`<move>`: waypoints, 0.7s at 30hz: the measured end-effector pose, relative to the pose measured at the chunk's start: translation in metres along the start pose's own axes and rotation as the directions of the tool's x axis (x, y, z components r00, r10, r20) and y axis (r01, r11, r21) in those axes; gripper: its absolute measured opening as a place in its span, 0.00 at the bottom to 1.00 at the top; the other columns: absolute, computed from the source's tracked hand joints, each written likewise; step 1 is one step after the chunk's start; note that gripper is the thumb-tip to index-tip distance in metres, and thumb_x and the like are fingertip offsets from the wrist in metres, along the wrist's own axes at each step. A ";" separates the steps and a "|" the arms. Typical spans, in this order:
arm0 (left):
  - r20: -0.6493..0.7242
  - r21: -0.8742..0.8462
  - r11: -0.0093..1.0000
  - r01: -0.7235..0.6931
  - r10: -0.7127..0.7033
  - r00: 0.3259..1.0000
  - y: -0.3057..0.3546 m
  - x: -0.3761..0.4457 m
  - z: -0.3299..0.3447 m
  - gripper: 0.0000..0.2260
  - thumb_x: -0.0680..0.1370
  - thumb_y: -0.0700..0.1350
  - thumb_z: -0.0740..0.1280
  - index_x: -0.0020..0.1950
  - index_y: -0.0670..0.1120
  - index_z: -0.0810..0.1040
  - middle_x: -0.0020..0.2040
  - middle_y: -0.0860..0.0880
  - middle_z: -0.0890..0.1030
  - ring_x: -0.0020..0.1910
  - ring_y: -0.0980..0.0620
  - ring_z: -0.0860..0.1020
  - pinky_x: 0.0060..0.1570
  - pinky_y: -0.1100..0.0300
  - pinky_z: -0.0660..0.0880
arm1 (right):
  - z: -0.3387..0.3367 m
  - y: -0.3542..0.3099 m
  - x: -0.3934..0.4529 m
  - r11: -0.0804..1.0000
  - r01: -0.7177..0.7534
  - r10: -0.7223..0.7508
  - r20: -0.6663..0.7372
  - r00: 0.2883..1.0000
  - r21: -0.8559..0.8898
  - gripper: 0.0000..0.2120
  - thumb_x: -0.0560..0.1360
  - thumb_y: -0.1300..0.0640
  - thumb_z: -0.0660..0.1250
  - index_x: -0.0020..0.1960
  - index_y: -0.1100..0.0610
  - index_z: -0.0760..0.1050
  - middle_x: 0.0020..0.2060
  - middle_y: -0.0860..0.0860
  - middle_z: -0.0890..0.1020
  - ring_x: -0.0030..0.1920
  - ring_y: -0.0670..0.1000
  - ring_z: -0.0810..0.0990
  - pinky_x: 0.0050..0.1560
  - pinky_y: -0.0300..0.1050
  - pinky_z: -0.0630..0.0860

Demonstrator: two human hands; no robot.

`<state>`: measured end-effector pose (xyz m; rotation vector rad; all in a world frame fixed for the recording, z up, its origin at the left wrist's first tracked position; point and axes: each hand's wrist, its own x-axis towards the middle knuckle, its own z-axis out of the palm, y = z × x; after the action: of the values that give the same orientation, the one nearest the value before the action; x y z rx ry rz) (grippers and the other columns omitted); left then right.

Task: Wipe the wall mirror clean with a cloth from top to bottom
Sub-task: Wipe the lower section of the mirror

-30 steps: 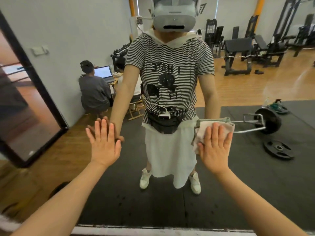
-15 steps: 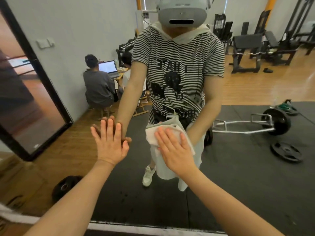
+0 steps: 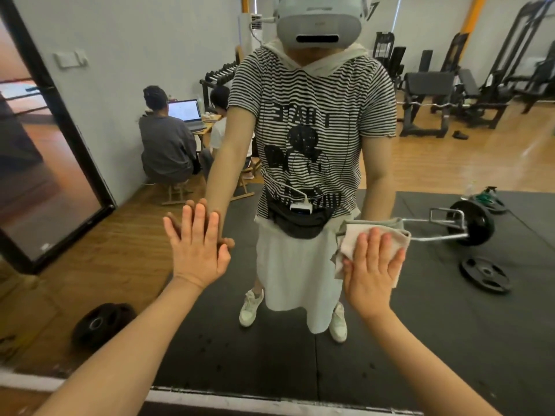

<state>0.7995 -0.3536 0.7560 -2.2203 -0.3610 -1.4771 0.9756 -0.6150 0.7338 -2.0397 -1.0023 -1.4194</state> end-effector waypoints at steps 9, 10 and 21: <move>0.012 -0.029 1.000 0.007 -0.007 1.000 0.000 -0.002 0.003 0.27 0.82 0.53 0.43 0.80 0.46 0.42 0.80 0.46 0.39 0.78 0.46 0.40 0.73 0.40 0.39 | 0.030 -0.107 0.010 0.995 0.059 -0.062 0.038 0.997 0.084 0.26 0.84 0.51 0.40 0.79 0.58 0.39 0.78 0.52 0.39 0.77 0.55 0.47 0.73 0.59 0.39; 0.018 -0.029 1.000 0.007 -0.007 1.000 0.000 -0.002 0.002 0.27 0.82 0.54 0.42 0.80 0.46 0.42 0.80 0.46 0.39 0.78 0.46 0.40 0.73 0.40 0.39 | 0.031 -0.115 0.011 0.996 0.028 -0.032 0.037 0.999 0.088 0.26 0.84 0.51 0.40 0.79 0.58 0.39 0.78 0.52 0.39 0.78 0.54 0.45 0.74 0.59 0.38; 0.075 -0.140 0.990 0.027 -0.017 0.997 -0.001 0.002 -0.009 0.34 0.77 0.51 0.53 0.80 0.47 0.40 0.80 0.47 0.38 0.78 0.47 0.39 0.68 0.34 0.48 | 0.011 -0.116 0.011 1.000 0.005 0.000 0.176 0.984 -0.029 0.26 0.85 0.49 0.40 0.79 0.58 0.37 0.78 0.54 0.38 0.78 0.54 0.40 0.76 0.58 0.38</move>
<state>0.7928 -0.3574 0.7614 -2.3938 -0.3138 -1.4763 0.8946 -0.5306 0.7357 -2.2167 -1.0603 -1.2793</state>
